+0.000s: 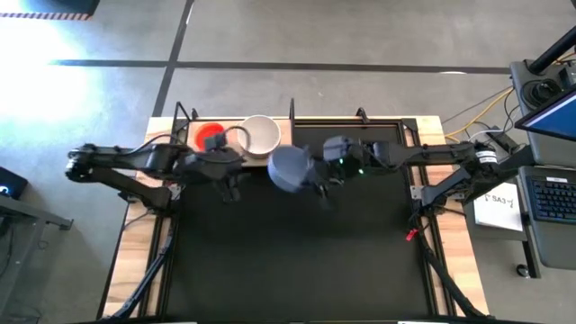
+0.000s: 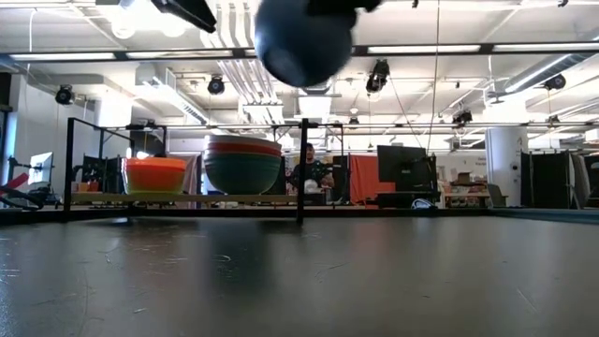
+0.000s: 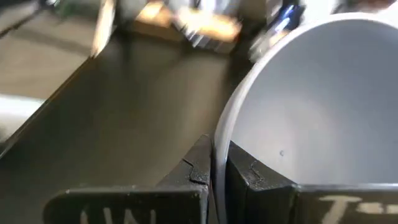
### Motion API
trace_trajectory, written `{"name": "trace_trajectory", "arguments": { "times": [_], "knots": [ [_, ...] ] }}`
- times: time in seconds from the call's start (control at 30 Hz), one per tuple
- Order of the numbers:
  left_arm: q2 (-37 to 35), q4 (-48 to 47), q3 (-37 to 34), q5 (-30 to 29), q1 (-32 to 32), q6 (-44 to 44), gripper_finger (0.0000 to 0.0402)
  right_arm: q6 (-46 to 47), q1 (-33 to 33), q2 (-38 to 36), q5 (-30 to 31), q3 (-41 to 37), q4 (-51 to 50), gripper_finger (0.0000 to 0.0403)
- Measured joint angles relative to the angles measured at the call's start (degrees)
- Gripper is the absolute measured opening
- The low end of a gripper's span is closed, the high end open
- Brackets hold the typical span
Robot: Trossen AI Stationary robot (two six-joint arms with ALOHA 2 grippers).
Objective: Place and stack bowls onto a shelf
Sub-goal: Stack the large blue bowl onto the white bowl on the shelf
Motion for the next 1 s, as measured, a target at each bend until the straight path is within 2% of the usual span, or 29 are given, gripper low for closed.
{"name": "trace_trajectory", "arguments": {
  "times": [0.23, 0.43, 0.67, 1.0],
  "knots": [
    [-7.72, 8.32, -9.83, -6.90, -0.13, -3.12, 0.0154, 1.30, -6.00, 4.58, 7.48, 0.04, 15.31, 0.0008],
    [-13.35, 9.33, -13.19, -9.06, -0.18, -0.63, 0.0154, 0.24, -9.19, 10.96, 8.20, 0.94, 21.88, 0.0008],
    [-17.86, 9.35, -13.59, -9.02, -0.29, -0.93, 0.0154, -2.32, -11.06, 16.53, 8.39, 5.03, 25.16, 0.0008],
    [-20.10, 9.48, -13.61, -9.00, -0.33, -0.48, 0.0154, -6.44, -12.31, 24.19, 9.20, 12.41, 22.67, 0.0008]
  ]
}}
